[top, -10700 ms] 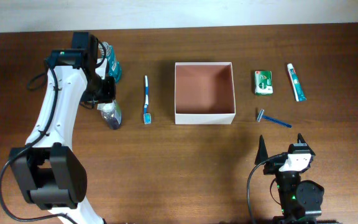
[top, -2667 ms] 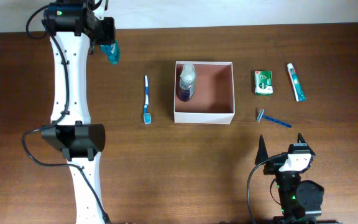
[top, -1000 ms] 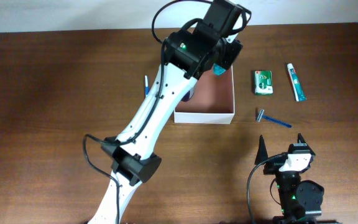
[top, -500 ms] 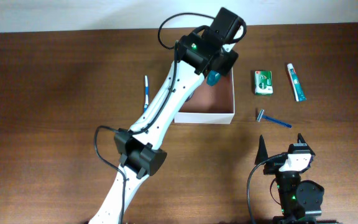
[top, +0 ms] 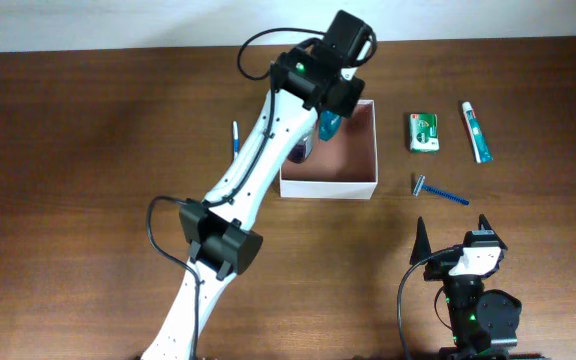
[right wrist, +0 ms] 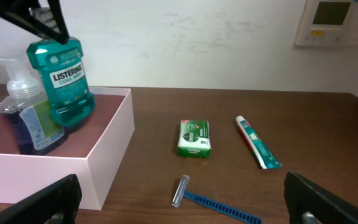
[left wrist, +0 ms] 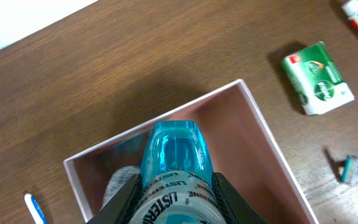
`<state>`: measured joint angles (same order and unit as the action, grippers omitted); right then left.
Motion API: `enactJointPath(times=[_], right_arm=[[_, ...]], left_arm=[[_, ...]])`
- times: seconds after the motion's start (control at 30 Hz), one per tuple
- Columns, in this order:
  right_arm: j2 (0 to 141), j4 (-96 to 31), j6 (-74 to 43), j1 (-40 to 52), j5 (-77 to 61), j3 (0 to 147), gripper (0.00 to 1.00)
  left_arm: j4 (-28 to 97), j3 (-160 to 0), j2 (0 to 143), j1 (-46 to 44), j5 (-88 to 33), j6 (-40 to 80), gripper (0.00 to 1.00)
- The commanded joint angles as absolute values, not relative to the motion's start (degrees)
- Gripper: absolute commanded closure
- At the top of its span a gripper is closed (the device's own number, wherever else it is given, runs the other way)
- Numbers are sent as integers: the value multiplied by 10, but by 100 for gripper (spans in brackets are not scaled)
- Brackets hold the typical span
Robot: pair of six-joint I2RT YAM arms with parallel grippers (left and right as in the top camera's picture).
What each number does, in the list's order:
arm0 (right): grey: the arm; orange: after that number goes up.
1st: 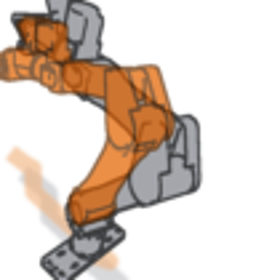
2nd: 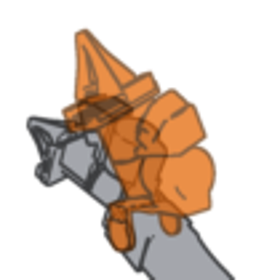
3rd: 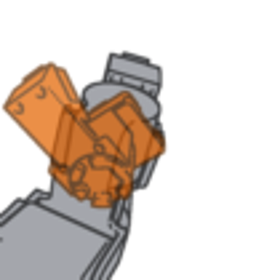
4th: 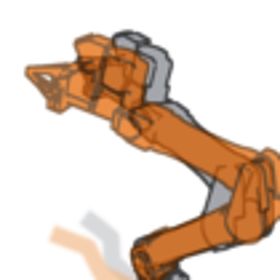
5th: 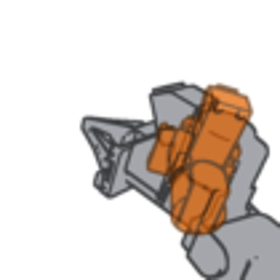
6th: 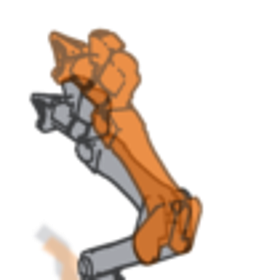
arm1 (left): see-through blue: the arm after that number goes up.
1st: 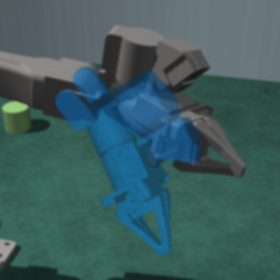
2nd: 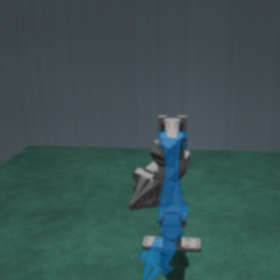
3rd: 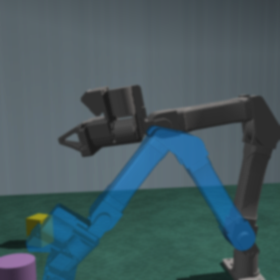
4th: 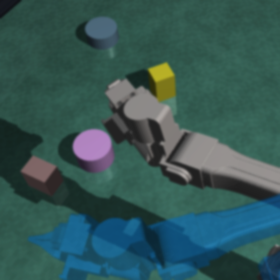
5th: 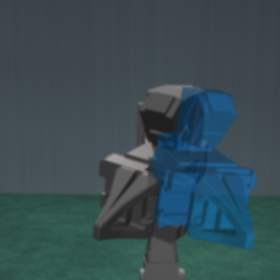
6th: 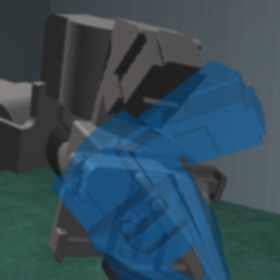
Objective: Pack container
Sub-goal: 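Lift the Listerine bottle and carry it into the pink box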
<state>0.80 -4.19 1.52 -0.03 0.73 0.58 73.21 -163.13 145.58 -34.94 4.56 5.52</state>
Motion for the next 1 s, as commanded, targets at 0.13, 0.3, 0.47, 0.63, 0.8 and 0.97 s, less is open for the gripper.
enactJointPath(times=[0.13, 0.3, 0.47, 0.63, 0.8, 0.97], right_arm=[[2, -46, 15, -4, 6, 3, 1], [2, -46, 15, -4, 6, 3, 1], [2, -46, 15, -4, 6, 3, 2], [2, -46, 15, -4, 6, 3, 1], [2, -46, 15, -4, 6, 3, 1], [2, -46, 15, -4, 6, 3, 1]], left_arm=[[731, -1612, 1444, -342, 54, 70, 96], [731, -1612, 1444, -338, 59, 90, 96], [731, -1612, 1444, -336, 64, 109, 97], [737, -1612, 1444, -336, 78, 139, 96], [739, -1612, 1444, -336, 79, 140, 97], [747, -1612, 1444, -336, 104, 161, 97]])
